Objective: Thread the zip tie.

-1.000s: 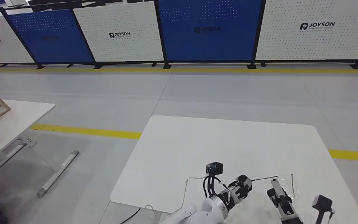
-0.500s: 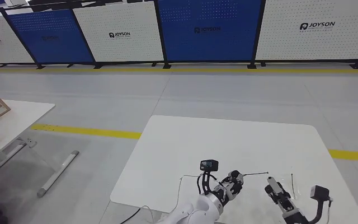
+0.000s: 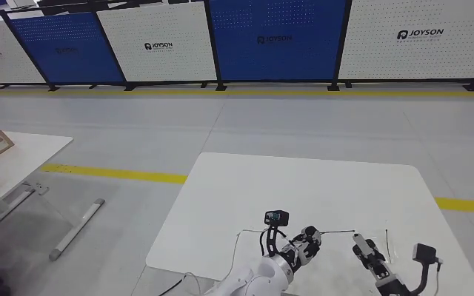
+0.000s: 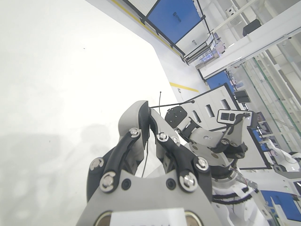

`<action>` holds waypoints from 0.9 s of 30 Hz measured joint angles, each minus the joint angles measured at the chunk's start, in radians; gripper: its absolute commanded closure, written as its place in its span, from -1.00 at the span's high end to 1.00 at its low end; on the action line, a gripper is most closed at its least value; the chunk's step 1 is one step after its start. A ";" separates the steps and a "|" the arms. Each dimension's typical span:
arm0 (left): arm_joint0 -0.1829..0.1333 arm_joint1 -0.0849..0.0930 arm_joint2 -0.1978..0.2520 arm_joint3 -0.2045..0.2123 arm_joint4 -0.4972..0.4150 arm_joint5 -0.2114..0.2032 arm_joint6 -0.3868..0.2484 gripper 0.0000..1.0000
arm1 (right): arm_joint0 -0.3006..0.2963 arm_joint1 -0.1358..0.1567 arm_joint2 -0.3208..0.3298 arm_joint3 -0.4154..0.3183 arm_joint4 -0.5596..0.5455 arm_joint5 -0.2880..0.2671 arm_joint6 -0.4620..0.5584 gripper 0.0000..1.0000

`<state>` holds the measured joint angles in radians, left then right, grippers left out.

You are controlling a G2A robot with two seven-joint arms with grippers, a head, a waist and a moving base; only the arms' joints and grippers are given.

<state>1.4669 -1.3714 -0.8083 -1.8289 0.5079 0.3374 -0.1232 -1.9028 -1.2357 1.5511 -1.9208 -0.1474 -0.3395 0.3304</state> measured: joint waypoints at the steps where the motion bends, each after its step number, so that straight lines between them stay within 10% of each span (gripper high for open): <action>1: -0.001 0.000 -0.001 0.002 -0.009 -0.006 -0.007 -1.00 | 0.004 0.001 -0.002 0.001 -0.004 0.000 0.009 1.00; 23: -0.041 0.030 -0.153 -0.068 -0.244 0.003 -0.403 -1.00 | 0.083 0.045 -0.013 0.029 -0.010 -0.001 0.128 1.00; 27: -0.042 0.031 -0.160 -0.069 -0.244 0.003 -0.397 -1.00 | 0.083 0.045 -0.013 0.030 -0.007 -0.001 0.130 1.00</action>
<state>1.4254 -1.3406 -0.9681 -1.8981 0.2639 0.3400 -0.5202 -1.8197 -1.1904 1.5376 -1.8908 -0.1542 -0.3400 0.4604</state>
